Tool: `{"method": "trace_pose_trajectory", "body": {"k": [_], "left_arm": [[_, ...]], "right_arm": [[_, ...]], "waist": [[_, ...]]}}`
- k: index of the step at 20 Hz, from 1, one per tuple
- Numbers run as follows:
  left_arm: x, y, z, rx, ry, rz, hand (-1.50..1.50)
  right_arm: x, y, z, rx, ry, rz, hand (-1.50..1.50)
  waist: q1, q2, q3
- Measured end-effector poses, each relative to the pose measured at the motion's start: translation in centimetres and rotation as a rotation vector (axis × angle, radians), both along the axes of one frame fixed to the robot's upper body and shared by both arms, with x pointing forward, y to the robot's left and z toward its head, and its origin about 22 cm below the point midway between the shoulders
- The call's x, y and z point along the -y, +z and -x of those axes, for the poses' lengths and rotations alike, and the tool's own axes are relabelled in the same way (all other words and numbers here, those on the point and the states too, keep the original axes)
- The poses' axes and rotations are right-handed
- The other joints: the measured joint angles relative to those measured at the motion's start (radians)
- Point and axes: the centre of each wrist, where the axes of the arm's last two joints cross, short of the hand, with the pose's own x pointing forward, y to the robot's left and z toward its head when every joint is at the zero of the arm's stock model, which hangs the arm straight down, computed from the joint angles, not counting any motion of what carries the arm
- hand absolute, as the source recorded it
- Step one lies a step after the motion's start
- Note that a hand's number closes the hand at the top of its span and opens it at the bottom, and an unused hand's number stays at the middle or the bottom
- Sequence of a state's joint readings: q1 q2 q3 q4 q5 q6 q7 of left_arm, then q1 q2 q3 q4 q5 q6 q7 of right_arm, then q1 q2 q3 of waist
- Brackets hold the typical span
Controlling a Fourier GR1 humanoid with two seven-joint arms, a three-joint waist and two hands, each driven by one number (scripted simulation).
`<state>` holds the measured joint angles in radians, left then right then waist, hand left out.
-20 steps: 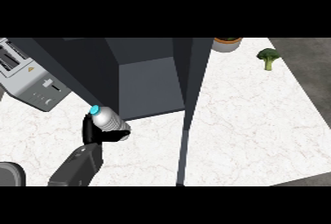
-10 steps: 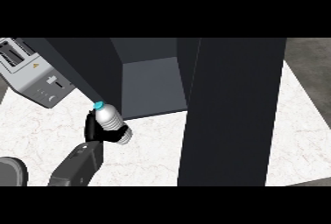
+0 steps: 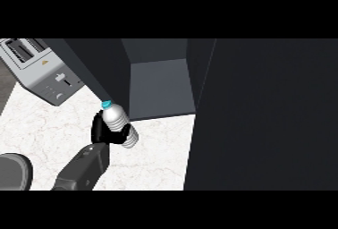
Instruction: Pick up the bottled water, place it into the cabinet and close the cabinet
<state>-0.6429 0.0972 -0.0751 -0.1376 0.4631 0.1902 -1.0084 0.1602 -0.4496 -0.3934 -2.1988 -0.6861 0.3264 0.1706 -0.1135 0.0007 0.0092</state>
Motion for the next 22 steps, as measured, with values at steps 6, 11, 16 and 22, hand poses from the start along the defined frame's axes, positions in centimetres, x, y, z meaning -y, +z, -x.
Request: {"method": "trace_pose_trajectory", "body": {"k": [6, 11, 16, 22], "left_arm": [[0.4, -0.1, 0.1, -0.014, -0.062, 0.075, 1.5], [0.7, 0.0, 0.0, -0.037, -0.121, 0.164, 1.5], [1.2, 0.0, 0.0, -0.048, -0.196, 0.271, 1.5], [3.4, 0.3, 0.0, -0.011, -0.336, 0.338, -1.5]], "right_arm": [[-0.2, 0.4, 0.6, -0.007, 0.015, 0.024, 1.5], [-0.9, 0.7, 1.4, -0.023, 0.053, 0.053, 1.5], [-1.4, 0.6, 1.9, -0.052, 0.095, 0.065, 1.5], [-1.9, -0.3, 2.4, -0.089, 0.123, 0.044, 1.5]], "waist": [[0.02, -0.002, -0.003], [0.042, -0.001, -0.006], [0.061, -0.006, -0.009], [0.092, -0.014, -0.008]]}}
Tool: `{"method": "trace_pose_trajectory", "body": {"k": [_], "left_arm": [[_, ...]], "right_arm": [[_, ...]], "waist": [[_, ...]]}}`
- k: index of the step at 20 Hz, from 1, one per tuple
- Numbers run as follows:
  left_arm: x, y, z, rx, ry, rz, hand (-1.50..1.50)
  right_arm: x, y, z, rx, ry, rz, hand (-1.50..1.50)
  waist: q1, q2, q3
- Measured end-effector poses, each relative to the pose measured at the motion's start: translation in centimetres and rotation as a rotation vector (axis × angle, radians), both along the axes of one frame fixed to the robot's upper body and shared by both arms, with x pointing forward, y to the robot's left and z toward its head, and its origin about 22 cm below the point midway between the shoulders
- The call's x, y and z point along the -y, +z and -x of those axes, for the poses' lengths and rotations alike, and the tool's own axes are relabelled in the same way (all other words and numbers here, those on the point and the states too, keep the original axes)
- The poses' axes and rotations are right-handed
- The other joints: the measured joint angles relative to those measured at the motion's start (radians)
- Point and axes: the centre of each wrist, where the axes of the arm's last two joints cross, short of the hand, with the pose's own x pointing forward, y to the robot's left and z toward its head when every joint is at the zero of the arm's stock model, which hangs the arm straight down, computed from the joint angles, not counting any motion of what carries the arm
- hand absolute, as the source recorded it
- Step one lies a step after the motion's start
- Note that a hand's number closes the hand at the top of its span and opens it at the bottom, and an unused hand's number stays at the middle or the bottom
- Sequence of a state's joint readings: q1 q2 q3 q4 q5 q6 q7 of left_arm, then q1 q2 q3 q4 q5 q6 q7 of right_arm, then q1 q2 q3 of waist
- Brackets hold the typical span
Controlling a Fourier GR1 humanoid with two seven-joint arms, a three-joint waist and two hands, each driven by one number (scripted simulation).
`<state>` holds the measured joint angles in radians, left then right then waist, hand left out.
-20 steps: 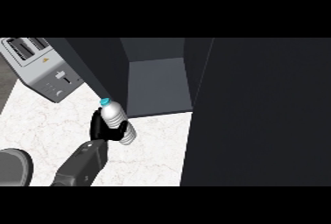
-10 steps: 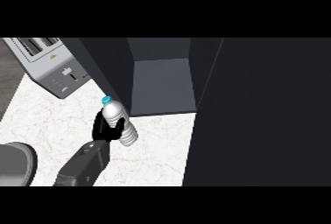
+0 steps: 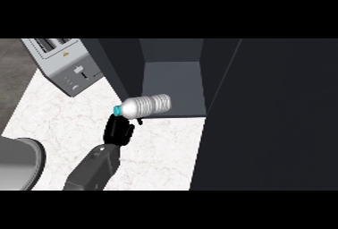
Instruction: Pick up the bottled water, place it into the cabinet and close the cabinet
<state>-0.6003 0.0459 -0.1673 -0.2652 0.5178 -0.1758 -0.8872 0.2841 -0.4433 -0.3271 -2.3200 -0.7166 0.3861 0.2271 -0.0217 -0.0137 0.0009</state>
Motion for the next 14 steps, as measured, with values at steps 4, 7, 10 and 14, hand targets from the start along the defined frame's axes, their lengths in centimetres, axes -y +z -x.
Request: {"method": "trace_pose_trajectory", "body": {"k": [4, 7, 10, 14], "left_arm": [[1.3, 0.5, 0.1, 0.055, -0.107, 0.042, -1.5], [1.3, 0.8, 0.5, 0.073, -0.165, 0.067, -1.5], [0.3, 0.7, 1.7, 0.082, -0.189, 0.073, -1.5], [-2.5, 1.2, 3.1, 0.106, -0.169, 0.061, -1.5]], "right_arm": [[-0.1, 0.1, 0.2, -0.016, -0.016, -0.004, 1.5], [-0.4, 0.3, 0.1, -0.014, 0.003, 0.011, 1.5], [-1.0, 0.0, 0.0, -0.045, 0.051, 0.02, 1.5], [-2.1, -0.5, -0.1, -0.088, 0.105, 0.003, 1.5]], "waist": [[0.022, -0.007, 0.0], [0.033, -0.012, 0.0], [0.046, -0.014, 0.0], [0.054, -0.016, 0.0]]}}
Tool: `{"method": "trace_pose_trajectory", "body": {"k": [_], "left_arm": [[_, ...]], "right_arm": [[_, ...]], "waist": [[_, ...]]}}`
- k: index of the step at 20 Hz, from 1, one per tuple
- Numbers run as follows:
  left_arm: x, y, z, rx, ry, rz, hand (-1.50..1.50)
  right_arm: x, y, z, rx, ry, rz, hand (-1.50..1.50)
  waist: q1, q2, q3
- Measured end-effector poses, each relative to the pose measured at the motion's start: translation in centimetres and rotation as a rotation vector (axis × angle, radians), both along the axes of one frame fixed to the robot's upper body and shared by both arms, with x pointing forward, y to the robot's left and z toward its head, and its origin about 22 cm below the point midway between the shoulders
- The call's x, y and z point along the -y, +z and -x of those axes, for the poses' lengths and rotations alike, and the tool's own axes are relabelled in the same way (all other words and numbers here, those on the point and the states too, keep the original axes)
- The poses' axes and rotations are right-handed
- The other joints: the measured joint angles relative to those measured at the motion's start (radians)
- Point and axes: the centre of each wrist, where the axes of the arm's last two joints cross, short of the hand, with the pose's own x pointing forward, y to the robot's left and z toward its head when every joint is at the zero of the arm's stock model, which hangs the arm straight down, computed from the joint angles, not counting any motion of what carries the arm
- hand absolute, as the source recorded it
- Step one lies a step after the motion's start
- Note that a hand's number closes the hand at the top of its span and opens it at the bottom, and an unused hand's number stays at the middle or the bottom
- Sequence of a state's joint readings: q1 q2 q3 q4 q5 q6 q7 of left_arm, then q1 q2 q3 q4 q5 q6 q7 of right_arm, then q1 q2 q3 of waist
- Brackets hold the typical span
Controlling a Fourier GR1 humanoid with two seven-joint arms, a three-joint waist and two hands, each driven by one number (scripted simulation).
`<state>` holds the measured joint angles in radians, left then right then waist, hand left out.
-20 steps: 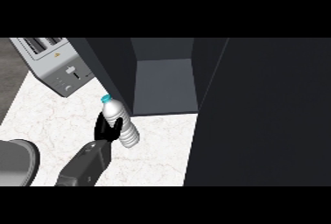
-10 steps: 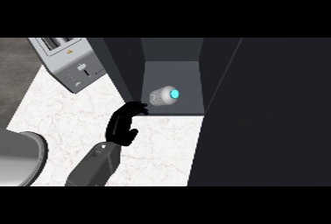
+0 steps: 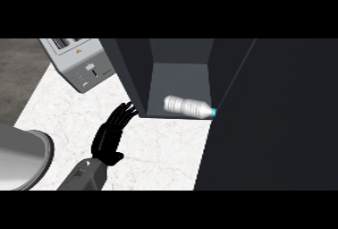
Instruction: Pick up the bottled water, place it into the cabinet and close the cabinet
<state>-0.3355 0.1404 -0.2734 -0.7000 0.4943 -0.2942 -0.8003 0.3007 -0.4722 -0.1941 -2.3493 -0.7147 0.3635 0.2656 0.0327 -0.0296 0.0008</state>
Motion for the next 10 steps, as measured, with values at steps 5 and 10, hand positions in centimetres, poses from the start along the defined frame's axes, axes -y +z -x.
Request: {"method": "trace_pose_trajectory", "body": {"k": [5, 10], "left_arm": [[-5.3, 1.1, 2.2, 0.024, 0.054, -0.045, -1.5], [-10.1, 2.9, 4.6, 0.057, 0.098, -0.125, -1.5]], "right_arm": [[-2.2, -0.7, -0.5, -0.041, 0.089, -0.056, 1.5], [-4.9, -1.0, -1.1, -0.089, 0.184, -0.095, 1.5]], "waist": [[0.008, 0.002, -0.001], [0.014, 0.003, -0.002]]}}
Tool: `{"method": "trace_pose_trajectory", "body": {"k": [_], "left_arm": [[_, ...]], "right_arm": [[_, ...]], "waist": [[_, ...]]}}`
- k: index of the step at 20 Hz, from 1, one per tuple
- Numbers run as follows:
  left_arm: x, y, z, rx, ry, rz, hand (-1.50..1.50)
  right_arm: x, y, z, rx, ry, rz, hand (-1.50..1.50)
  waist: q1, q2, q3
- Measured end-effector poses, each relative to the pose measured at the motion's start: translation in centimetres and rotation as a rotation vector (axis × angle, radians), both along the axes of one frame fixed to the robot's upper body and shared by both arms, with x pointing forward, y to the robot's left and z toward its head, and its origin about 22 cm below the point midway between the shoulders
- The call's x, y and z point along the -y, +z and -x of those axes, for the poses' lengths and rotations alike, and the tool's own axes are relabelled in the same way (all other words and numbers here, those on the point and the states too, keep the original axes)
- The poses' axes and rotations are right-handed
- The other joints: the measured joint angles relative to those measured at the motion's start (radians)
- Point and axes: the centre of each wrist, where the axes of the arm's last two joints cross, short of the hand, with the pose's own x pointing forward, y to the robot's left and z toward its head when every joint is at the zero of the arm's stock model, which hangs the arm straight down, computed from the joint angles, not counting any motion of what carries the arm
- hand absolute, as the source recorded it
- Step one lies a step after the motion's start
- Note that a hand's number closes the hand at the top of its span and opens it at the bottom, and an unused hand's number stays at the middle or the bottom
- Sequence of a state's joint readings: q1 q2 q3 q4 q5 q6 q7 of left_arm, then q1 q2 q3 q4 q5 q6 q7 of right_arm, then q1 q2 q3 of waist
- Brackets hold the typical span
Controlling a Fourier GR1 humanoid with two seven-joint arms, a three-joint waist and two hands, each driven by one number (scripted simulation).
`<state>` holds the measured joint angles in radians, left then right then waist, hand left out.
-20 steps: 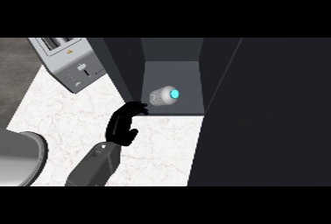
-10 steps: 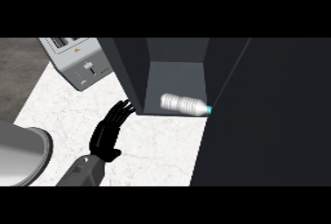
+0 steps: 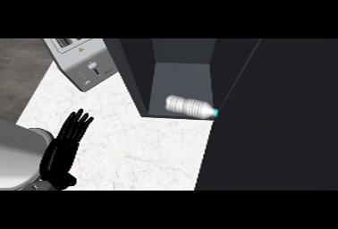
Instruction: Pick up the bottled water, place it into the cabinet and close the cabinet
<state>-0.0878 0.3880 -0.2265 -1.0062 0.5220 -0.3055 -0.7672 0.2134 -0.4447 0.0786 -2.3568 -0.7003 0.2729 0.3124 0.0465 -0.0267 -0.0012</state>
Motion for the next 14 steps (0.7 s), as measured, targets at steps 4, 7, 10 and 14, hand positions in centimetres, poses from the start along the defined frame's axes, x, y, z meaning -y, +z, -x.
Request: {"method": "trace_pose_trajectory", "body": {"k": [4, 7, 10, 14], "left_arm": [[-1.8, 1.8, 1.3, 0.03, -0.006, -0.027, -1.5], [-2.9, 3.2, 2.1, 0.042, -0.02, -0.036, -1.5], [-3.9, 4.4, 3.0, 0.048, -0.022, -0.04, -1.5], [-4.5, 5.9, 3.9, 0.052, -0.029, -0.046, -1.5]], "right_arm": [[-2.6, 0.2, -0.6, -0.017, 0.086, -0.031, 1.5], [-4.6, 0.6, -1.0, -0.025, 0.148, -0.045, 1.5], [-6.7, 1.1, -1.3, -0.031, 0.208, -0.04, 1.5], [-9.8, 2.0, -1.6, -0.002, 0.239, -0.024, 1.5]], "waist": [[0.002, 0.001, -0.001], [0.005, 0.0, -0.002], [0.007, -0.001, -0.003], [0.008, -0.001, -0.004]]}}
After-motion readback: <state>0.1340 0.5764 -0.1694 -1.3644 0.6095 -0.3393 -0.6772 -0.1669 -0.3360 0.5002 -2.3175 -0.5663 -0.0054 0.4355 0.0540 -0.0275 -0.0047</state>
